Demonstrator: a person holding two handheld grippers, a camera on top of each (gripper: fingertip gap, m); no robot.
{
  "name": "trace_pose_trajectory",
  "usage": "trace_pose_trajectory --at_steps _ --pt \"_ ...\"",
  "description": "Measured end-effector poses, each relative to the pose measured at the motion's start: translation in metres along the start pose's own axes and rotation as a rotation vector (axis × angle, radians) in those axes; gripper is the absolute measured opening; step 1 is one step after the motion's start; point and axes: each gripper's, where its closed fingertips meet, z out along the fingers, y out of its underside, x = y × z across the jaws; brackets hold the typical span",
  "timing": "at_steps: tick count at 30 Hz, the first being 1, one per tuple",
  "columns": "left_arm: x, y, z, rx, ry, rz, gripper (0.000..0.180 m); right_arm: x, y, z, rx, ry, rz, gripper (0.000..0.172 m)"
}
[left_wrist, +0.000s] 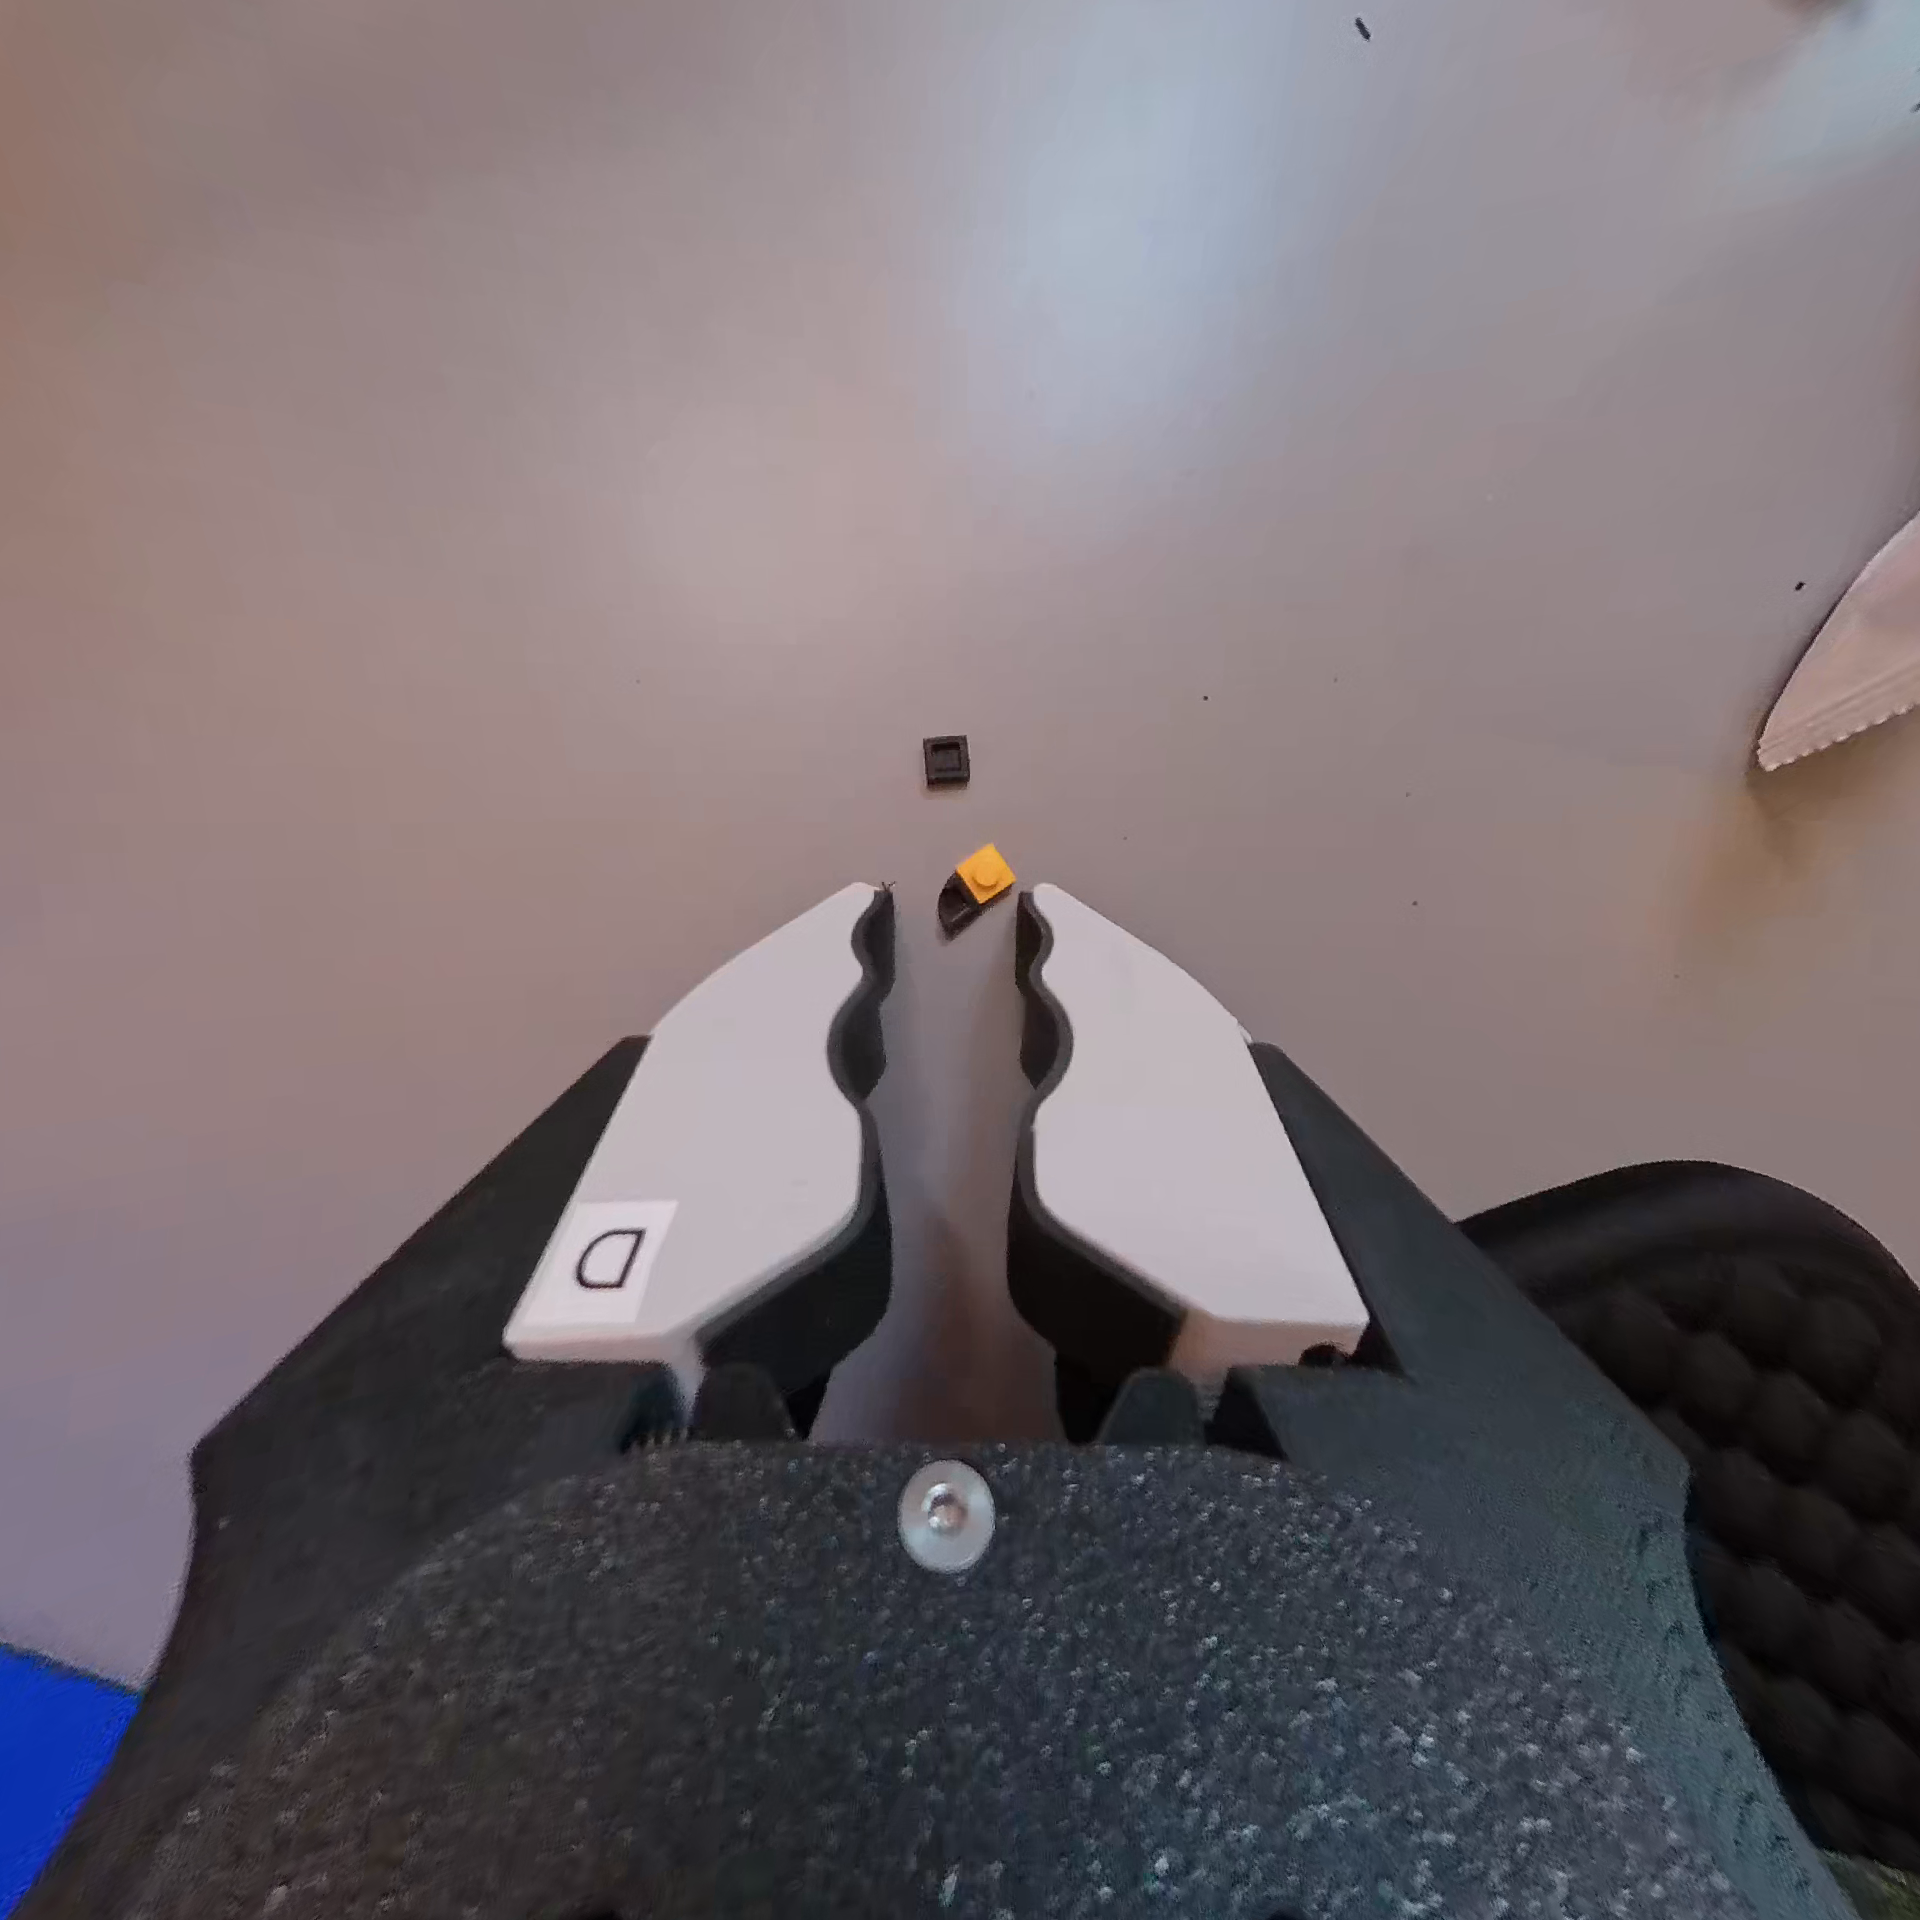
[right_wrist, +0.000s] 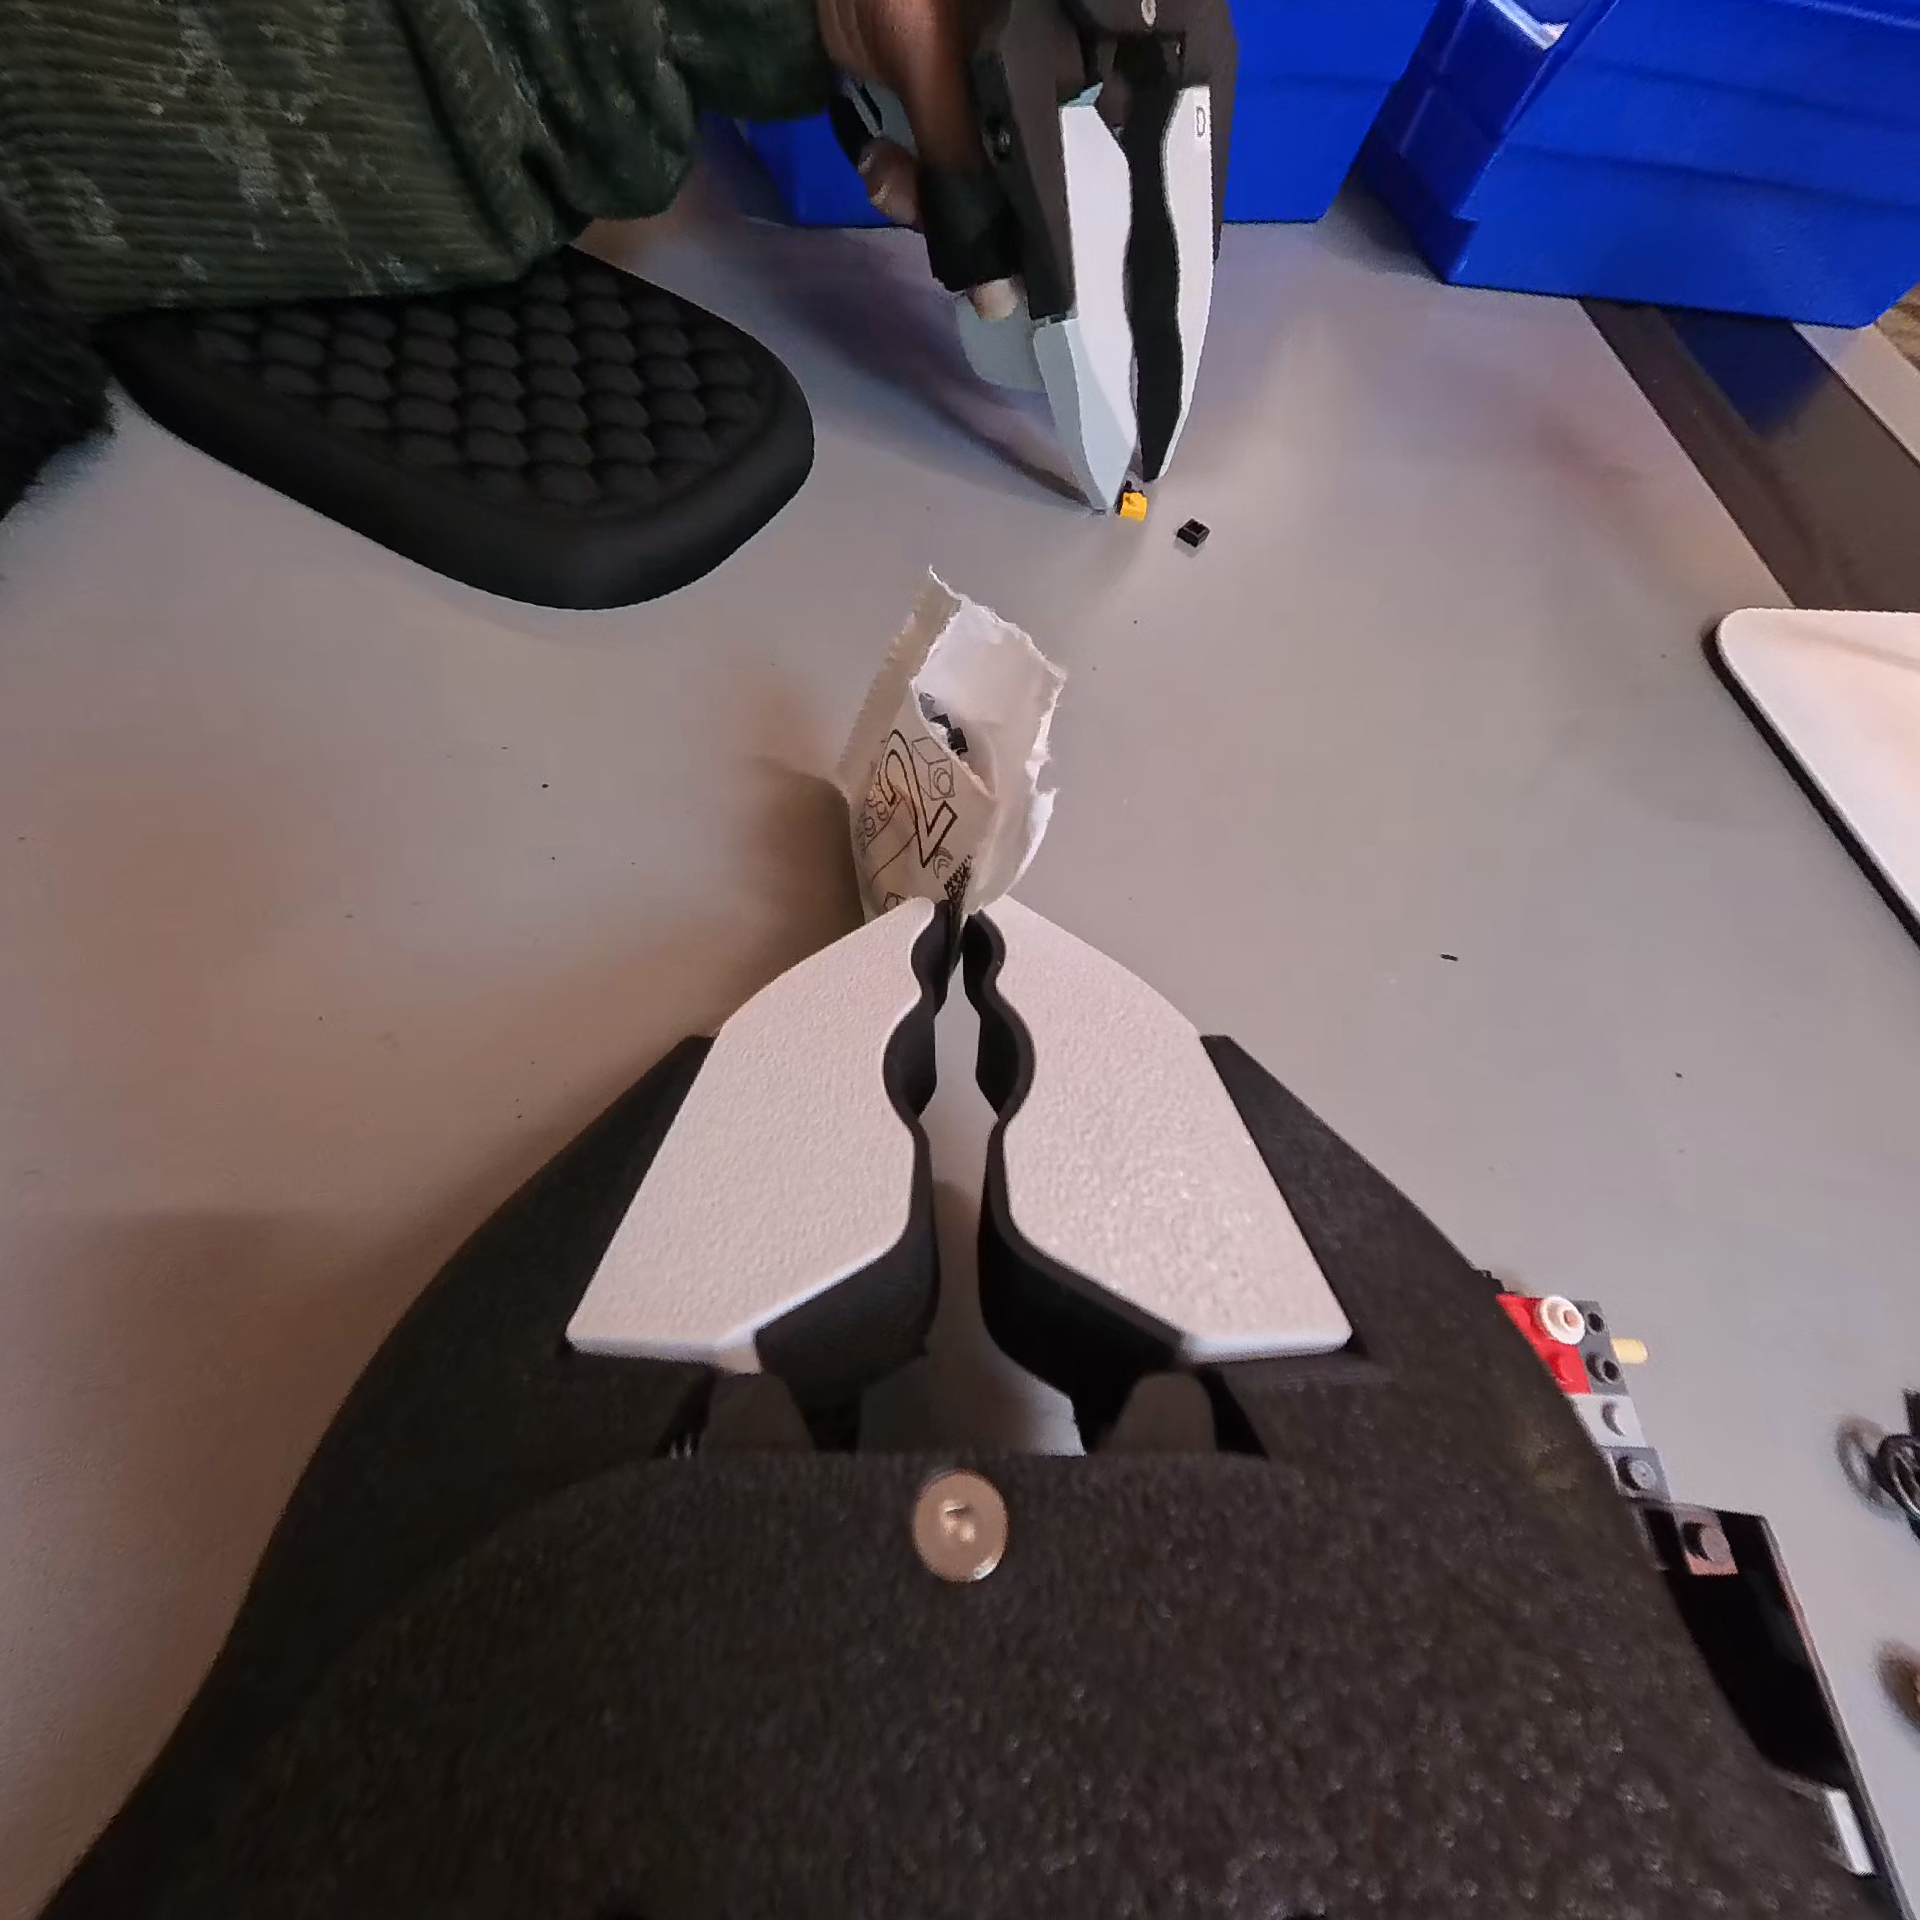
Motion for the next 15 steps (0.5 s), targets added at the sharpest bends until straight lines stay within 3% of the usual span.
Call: trace_pose_trajectory --at_steps 7,11,15 --pt "0.007 -0.005 0.004 0.039 0.064 0.001 0.004 0.0 0.0 0.0 -0.002 0.001 0.002 0.002" --pt "0.01 -0.008 0.002 0.054 0.072 0.027 0.003 0.0 0.0 0.0 -0.004 0.002 -0.002 0.002" --pt "0.04 -0.046 -0.024 0.279 0.214 0.077 0.003 0.0 0.0 0.0 -0.005 0.003 -0.004 0.002"
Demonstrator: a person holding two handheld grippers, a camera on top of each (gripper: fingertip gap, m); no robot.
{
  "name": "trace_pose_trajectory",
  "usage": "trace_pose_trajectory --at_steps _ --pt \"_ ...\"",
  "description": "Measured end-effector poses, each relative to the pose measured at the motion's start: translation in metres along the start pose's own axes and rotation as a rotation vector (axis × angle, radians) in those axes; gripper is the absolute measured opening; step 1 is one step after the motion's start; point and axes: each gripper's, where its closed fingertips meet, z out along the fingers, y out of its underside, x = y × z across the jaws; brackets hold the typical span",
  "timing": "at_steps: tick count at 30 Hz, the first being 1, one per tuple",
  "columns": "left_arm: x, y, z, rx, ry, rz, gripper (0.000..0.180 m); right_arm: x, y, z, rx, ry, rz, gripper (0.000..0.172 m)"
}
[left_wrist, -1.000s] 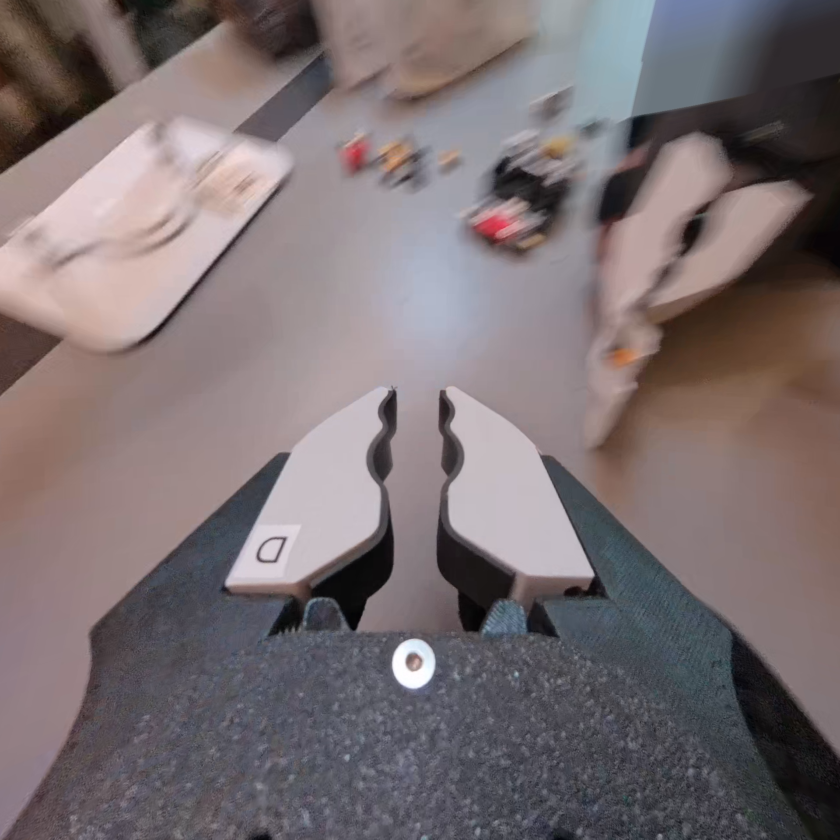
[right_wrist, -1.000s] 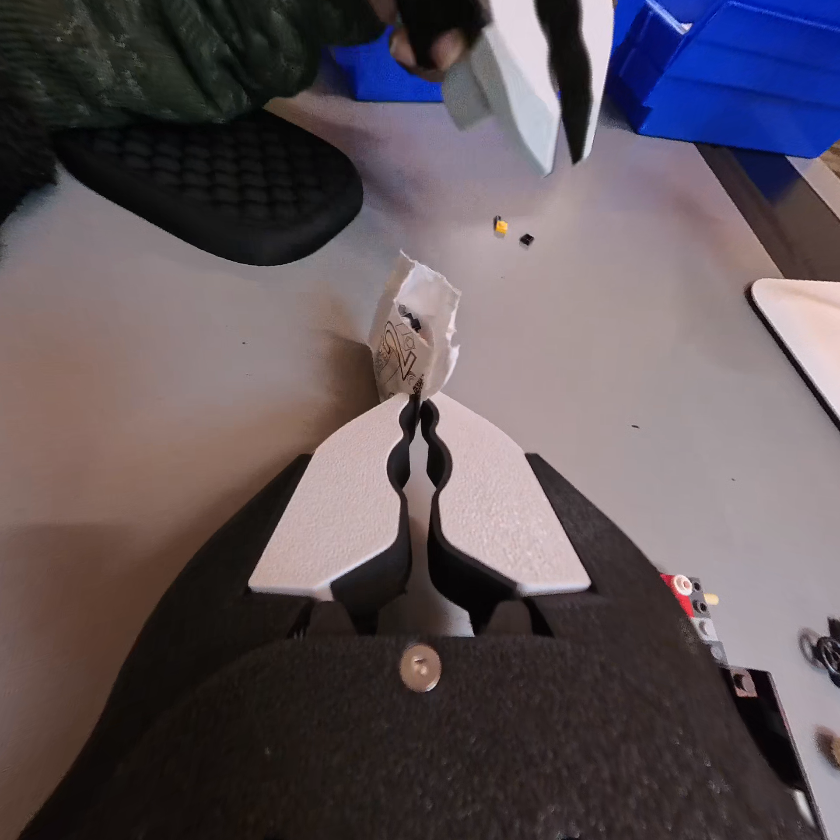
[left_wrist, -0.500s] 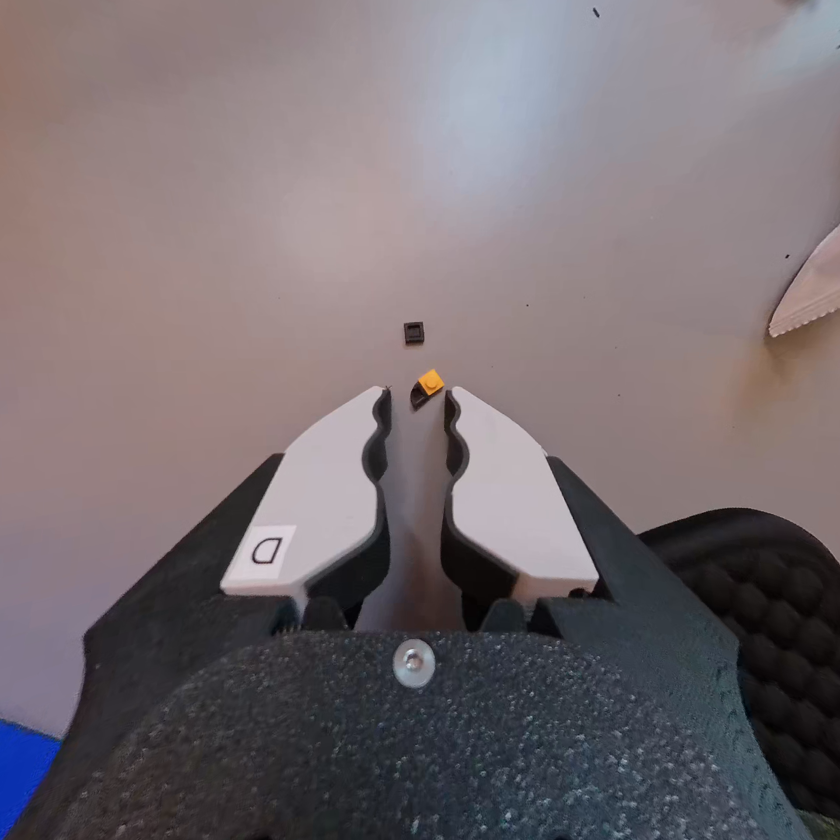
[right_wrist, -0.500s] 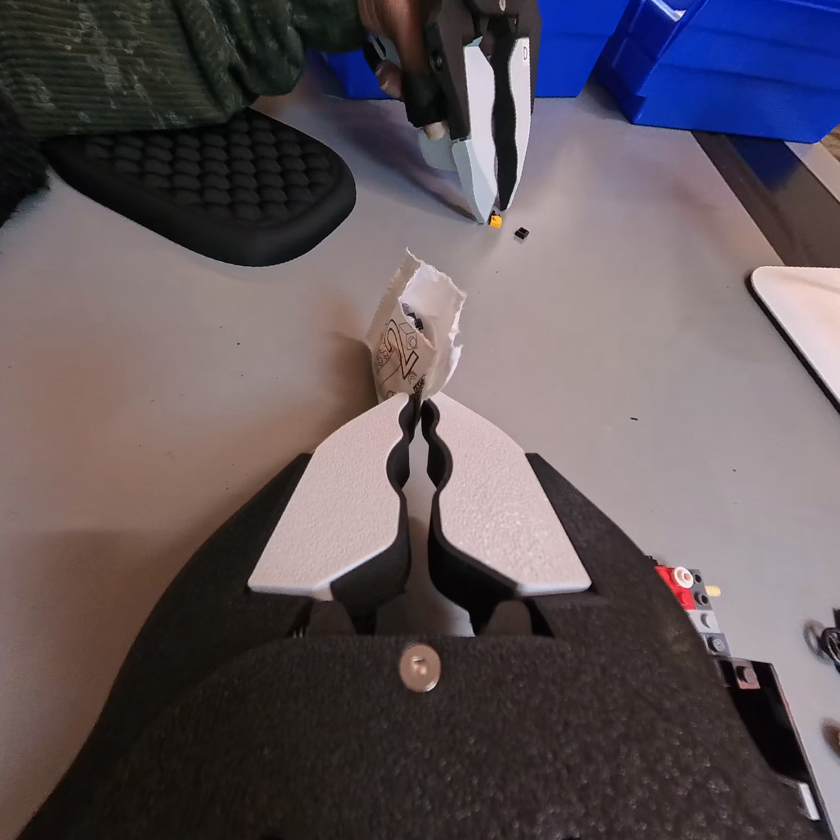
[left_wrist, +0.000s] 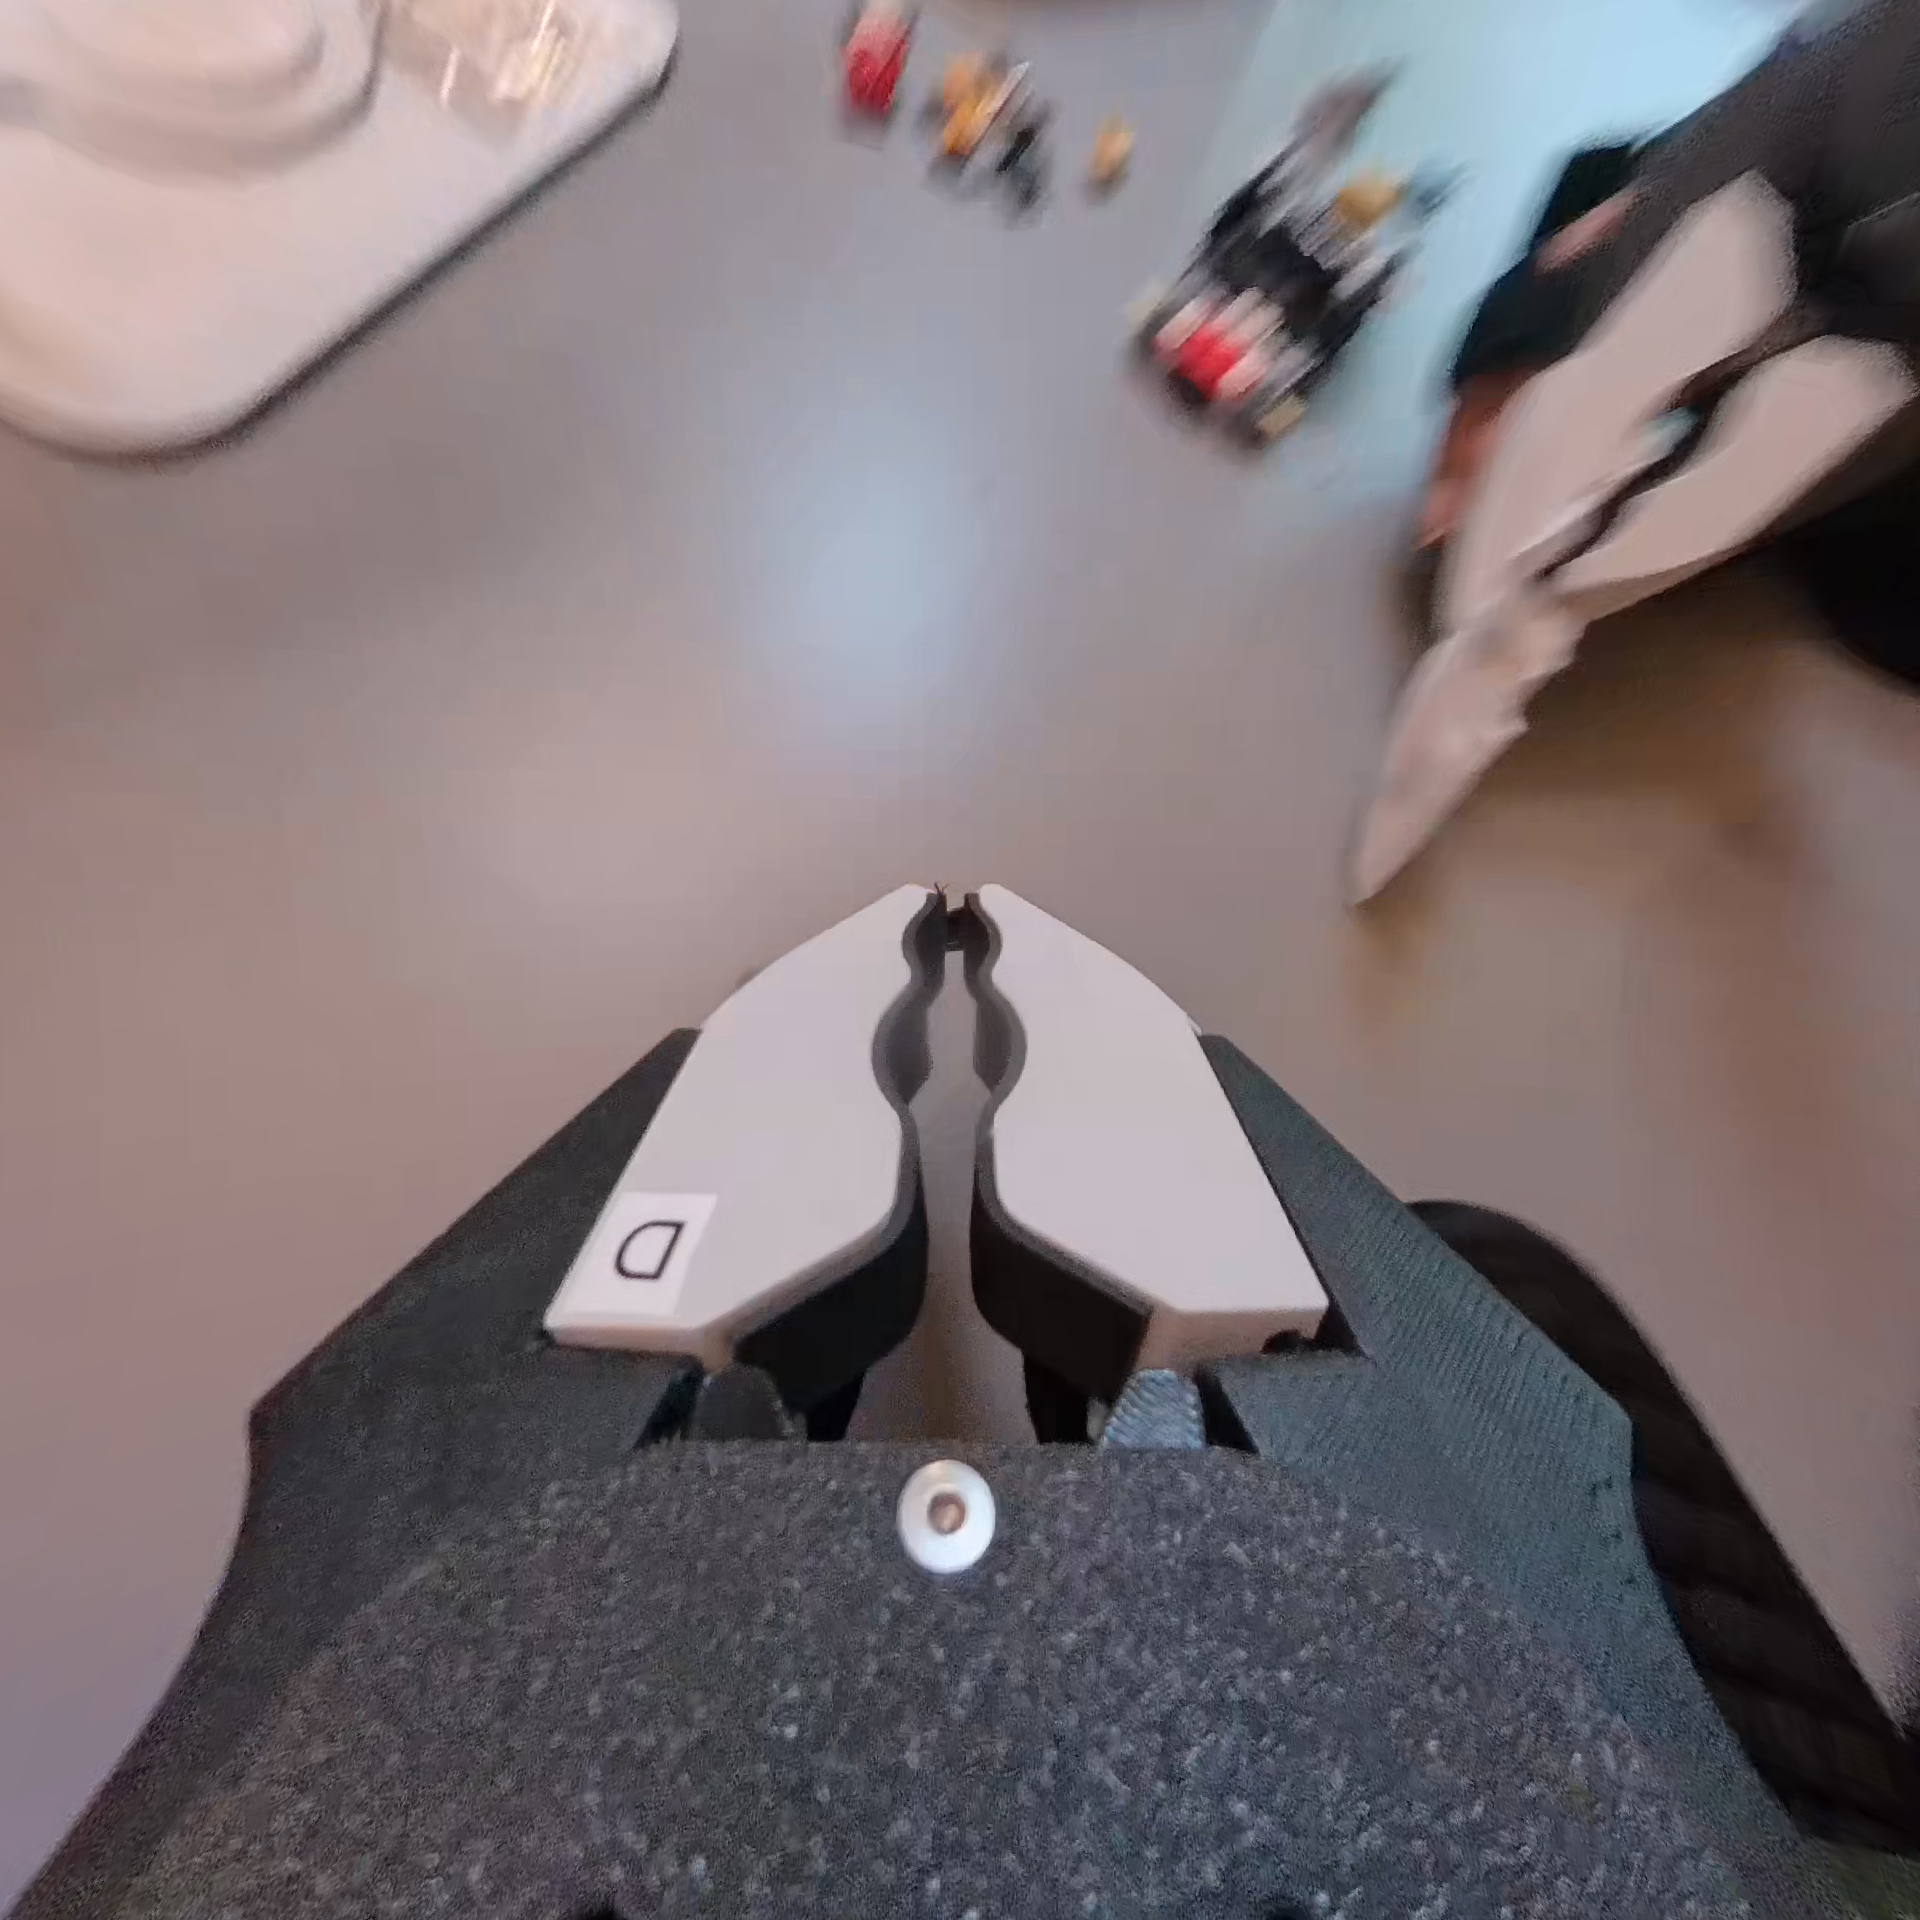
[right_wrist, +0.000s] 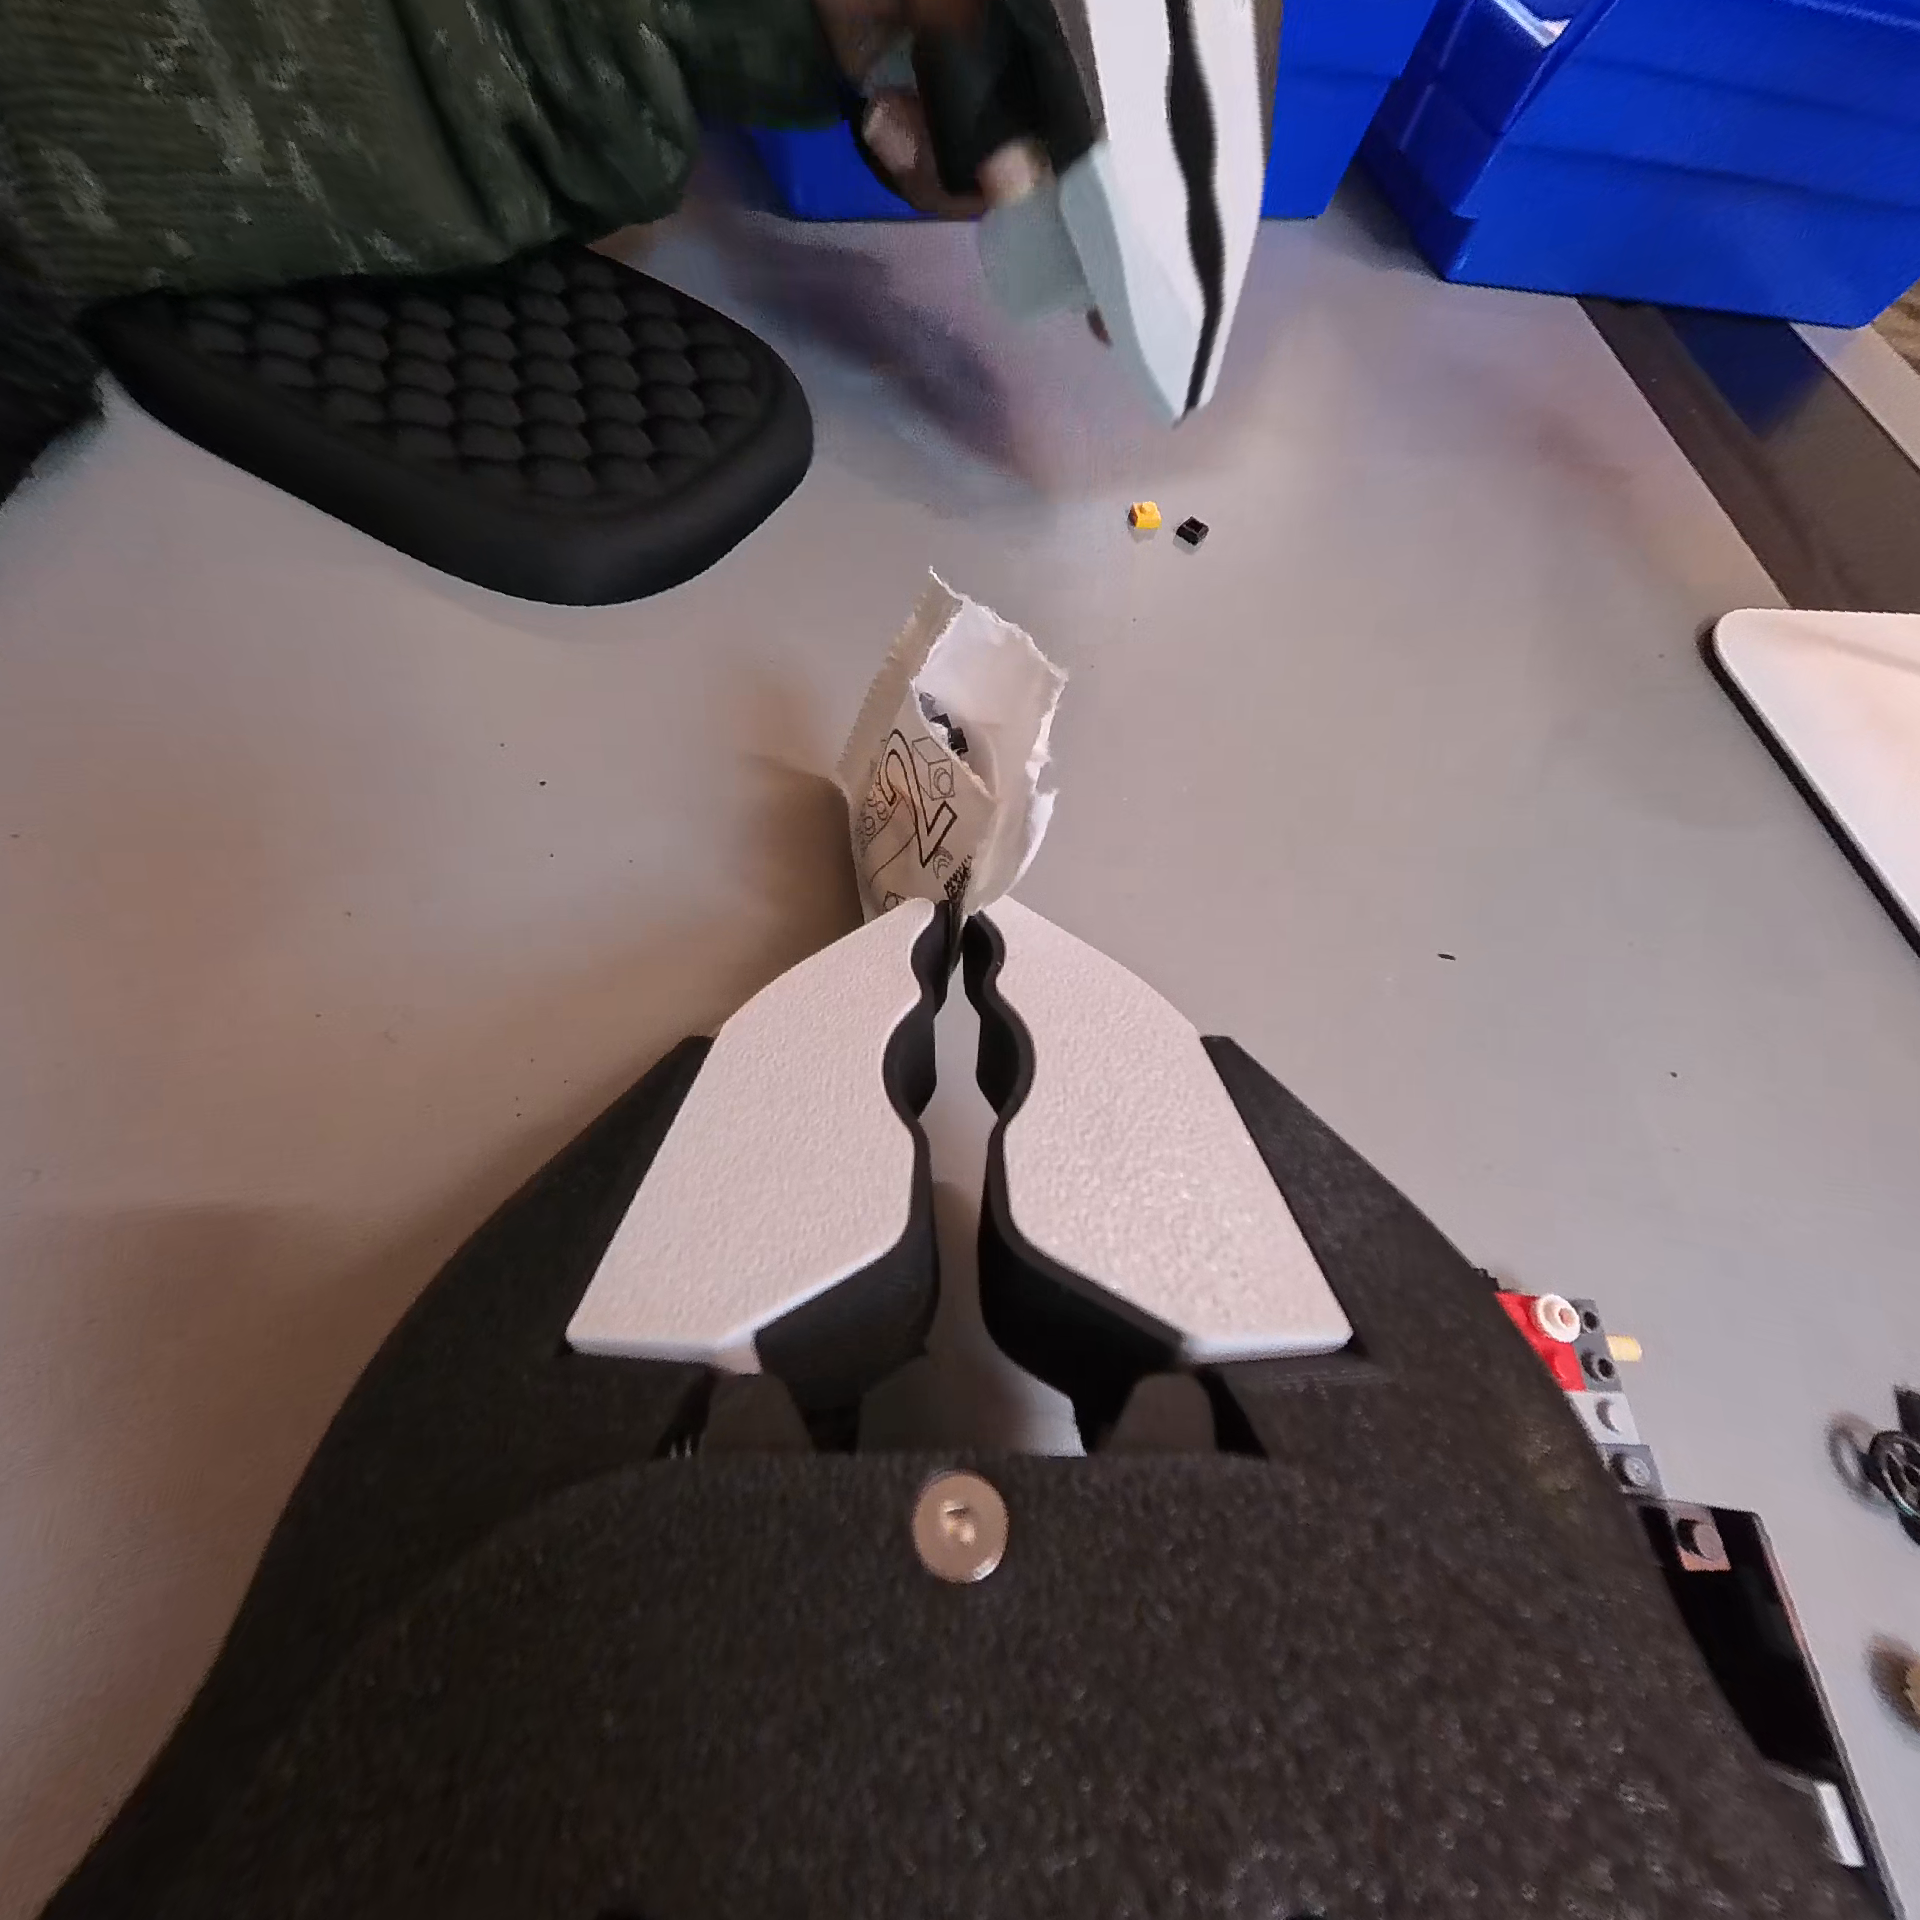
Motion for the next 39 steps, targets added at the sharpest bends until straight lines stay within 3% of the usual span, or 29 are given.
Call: trace_pose_trajectory --at_steps 4,7,11,24,28,32,39 --pt "0.07 -0.044 0.005 0.182 0.216 0.194 0.003 0.0 -0.001 0.001 0.008 -0.002 0.012 0.002" --pt "0.109 -0.048 0.024 0.167 0.302 0.292 0.003 -0.001 -0.002 0.002 0.011 -0.003 0.014 0.002" --pt "0.122 -0.038 0.05 0.085 0.292 0.346 0.011 -0.001 -0.002 0.002 0.013 -0.005 0.011 0.001" --pt "0.105 -0.022 0.039 0.024 0.253 0.38 0.025 0.0 -0.001 0.002 0.011 -0.004 0.016 0.002" --pt "0.046 -0.025 0.021 0.033 0.02 0.264 0.024 0.0 -0.001 0.001 0.01 -0.002 0.014 0.002" --pt "-0.029 0.013 0.004 -0.137 -0.269 0.069 0.022 0.001 0.0 0.002 0.012 -0.005 0.024 0.002" --pt "-0.036 0.044 0.012 -0.271 -0.242 -0.025 0.021 0.001 0.0 0.001 0.012 -0.005 0.025 0.002"
